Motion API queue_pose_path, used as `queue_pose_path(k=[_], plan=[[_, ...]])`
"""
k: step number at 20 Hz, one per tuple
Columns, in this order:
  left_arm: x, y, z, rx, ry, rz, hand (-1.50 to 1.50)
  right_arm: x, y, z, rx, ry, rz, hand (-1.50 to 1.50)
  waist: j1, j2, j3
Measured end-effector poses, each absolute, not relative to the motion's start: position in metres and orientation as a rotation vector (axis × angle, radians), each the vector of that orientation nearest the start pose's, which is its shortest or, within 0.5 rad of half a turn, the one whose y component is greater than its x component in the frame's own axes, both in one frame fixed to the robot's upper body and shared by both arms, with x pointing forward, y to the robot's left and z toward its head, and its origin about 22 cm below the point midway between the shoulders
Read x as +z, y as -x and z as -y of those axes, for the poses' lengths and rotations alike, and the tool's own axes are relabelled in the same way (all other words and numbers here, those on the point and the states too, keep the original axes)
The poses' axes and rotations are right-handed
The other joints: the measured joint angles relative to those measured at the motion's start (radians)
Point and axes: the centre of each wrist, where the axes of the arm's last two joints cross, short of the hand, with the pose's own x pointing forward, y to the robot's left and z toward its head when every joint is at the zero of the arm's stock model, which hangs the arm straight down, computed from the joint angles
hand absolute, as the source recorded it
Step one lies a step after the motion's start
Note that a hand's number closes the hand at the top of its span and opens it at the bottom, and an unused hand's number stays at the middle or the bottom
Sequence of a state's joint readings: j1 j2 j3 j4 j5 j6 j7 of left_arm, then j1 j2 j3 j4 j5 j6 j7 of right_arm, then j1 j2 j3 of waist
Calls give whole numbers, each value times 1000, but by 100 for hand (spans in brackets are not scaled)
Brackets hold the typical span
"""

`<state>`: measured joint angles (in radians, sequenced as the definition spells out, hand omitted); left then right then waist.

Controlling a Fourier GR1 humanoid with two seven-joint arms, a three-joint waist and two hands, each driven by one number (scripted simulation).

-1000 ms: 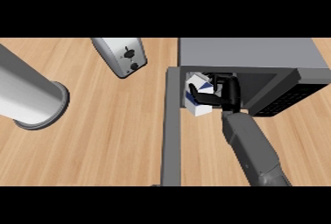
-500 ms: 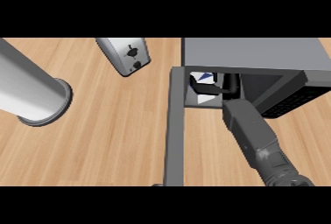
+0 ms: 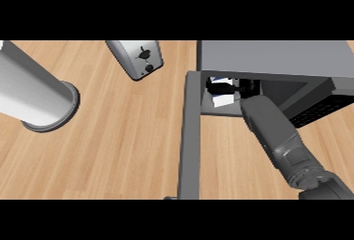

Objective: Pick up the milk, place it into the microwave and close the microwave

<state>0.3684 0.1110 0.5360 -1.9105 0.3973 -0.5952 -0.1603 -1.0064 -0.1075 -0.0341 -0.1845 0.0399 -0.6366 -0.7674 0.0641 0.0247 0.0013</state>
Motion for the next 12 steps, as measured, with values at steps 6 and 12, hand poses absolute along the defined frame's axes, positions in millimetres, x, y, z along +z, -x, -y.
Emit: queue_pose_path(k=[6,12], plan=[[45,-114,-386,13,18,1888,-150,8,-427,175,273,809,1896,150,14,7,1],[47,-114,-389,-1,20,1891,-150,12,-430,193,189,885,1852,150,31,16,2]])
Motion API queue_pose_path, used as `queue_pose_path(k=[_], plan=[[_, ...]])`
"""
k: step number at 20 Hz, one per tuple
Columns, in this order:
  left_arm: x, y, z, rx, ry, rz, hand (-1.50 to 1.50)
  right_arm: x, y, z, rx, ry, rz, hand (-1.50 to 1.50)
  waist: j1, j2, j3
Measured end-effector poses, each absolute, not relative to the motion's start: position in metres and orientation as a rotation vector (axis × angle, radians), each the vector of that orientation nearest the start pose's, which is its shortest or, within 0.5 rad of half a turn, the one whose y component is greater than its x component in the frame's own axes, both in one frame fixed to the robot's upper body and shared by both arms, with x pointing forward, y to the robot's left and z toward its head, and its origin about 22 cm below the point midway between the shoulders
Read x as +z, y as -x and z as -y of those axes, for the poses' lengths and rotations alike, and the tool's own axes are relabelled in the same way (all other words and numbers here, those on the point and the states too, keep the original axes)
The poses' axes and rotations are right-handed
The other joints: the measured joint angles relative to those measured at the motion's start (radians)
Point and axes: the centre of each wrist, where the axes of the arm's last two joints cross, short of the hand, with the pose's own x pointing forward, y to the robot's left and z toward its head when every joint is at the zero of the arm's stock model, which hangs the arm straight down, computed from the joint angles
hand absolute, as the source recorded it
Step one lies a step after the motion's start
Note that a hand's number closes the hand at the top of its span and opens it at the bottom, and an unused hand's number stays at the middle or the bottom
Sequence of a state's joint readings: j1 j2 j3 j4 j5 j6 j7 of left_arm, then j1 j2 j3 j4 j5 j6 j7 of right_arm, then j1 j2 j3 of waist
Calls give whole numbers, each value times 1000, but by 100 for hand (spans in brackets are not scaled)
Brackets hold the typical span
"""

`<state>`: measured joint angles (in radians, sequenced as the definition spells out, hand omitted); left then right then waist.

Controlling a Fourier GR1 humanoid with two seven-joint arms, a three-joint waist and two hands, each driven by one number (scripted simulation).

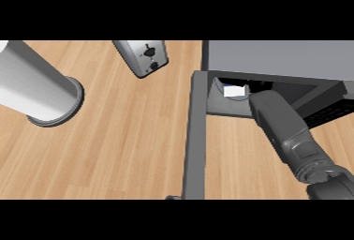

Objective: Pick up the milk, place it into the microwave and close the microwave

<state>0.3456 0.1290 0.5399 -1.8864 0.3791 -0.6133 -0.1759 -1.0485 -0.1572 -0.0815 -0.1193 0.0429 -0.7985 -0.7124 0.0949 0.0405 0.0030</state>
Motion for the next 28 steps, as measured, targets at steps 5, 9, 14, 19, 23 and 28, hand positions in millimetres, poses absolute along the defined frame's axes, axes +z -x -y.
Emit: queue_pose_path(k=[5,9,14,19,23,28], plan=[[45,-125,-382,-6,41,1893,-150,8,-427,213,170,932,1809,150,8,9,1],[43,-130,-379,-8,51,1890,-150,6,-425,226,167,954,1784,150,15,14,2],[40,-135,-379,-13,64,1881,-150,3,-422,241,174,1010,1731,150,27,19,2],[39,-141,-379,-15,62,1873,-150,-1,-420,242,252,1024,1723,-150,35,21,2],[38,-146,-381,-15,59,1868,-150,0,-421,237,269,1041,1724,-150,40,23,2],[35,-153,-379,-19,65,1869,-150,3,-424,222,276,1043,1749,-150,41,22,2]])
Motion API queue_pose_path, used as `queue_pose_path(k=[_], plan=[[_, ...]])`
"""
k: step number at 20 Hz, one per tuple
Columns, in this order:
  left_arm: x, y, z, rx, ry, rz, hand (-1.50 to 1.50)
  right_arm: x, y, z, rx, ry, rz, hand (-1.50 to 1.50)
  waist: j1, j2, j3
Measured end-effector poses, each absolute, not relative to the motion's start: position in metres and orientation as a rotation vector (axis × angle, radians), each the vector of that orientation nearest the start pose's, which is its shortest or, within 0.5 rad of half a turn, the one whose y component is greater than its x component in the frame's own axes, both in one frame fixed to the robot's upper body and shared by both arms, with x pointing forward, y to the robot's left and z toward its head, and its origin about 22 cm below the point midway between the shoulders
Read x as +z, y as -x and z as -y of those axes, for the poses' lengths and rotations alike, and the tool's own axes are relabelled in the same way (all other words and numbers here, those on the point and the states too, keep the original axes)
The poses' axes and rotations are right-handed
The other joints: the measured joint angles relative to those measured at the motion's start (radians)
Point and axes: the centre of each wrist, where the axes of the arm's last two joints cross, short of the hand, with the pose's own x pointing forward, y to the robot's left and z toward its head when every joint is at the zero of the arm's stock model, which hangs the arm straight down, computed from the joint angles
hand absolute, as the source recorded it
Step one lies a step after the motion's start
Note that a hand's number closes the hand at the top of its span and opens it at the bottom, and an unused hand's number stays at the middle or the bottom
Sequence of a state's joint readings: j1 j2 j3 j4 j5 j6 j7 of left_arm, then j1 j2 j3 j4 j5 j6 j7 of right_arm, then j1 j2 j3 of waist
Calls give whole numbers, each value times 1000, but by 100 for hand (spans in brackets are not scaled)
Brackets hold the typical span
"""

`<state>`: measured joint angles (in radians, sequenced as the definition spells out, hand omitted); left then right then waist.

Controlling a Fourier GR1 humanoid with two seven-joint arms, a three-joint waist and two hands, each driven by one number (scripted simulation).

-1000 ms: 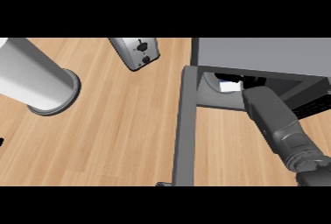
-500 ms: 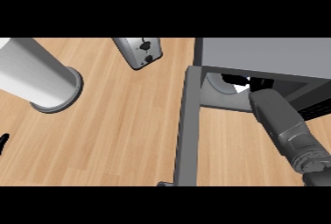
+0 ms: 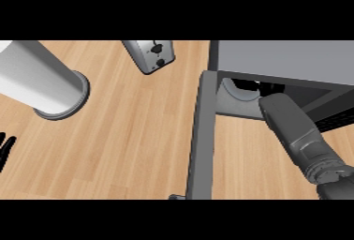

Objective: Pick up the milk, place it into the microwave and close the microwave

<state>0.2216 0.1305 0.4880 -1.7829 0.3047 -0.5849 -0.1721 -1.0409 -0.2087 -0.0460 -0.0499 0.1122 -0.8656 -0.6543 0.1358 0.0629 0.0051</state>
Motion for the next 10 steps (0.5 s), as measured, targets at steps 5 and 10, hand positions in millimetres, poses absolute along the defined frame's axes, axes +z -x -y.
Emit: queue_pose_path(k=[5,10], plan=[[32,-157,-378,-24,67,1870,-150,4,-425,209,292,1035,1761,-150,3,-1,0],[30,-160,-381,-32,68,1868,-150,3,-425,202,313,1016,1764,-150,0,-3,-1]])
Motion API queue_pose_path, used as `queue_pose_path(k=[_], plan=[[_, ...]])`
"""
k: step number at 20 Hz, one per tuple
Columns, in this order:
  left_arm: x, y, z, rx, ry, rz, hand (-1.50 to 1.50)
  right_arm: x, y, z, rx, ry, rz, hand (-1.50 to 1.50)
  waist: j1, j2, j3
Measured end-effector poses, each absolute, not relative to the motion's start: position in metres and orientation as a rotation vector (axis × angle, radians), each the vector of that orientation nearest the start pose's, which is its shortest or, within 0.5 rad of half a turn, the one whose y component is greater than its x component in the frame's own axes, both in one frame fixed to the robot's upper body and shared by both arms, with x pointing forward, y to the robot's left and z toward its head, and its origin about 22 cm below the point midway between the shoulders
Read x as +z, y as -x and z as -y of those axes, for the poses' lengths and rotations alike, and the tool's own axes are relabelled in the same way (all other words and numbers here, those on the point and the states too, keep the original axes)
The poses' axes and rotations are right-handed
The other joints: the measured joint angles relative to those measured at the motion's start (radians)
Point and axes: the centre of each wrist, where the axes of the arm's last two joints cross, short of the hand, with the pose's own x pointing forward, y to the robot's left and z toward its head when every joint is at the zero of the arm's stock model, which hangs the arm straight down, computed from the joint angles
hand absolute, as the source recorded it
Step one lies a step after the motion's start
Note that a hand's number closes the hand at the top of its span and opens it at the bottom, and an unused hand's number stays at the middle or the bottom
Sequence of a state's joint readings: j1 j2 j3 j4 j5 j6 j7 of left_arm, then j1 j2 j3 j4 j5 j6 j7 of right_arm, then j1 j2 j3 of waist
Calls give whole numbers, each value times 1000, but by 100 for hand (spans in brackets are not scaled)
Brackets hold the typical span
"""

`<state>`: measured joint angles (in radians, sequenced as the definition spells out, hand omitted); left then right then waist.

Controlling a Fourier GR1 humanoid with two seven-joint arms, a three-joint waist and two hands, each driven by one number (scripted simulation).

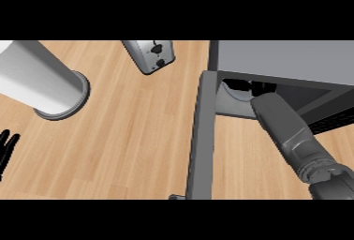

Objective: Pick up the milk, place it into the microwave and close the microwave

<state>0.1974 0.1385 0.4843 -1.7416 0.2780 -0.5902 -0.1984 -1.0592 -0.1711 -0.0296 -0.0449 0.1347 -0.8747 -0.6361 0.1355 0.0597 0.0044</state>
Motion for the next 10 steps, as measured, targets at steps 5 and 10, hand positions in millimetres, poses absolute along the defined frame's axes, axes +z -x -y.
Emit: queue_pose_path(k=[5,10], plan=[[27,-159,-380,-30,74,1878,-150,5,-426,198,316,1002,1771,-150,-3,-4,0],[23,-157,-378,-26,70,1877,-150,2,-424,201,319,973,1779,-150,-18,-10,0]])
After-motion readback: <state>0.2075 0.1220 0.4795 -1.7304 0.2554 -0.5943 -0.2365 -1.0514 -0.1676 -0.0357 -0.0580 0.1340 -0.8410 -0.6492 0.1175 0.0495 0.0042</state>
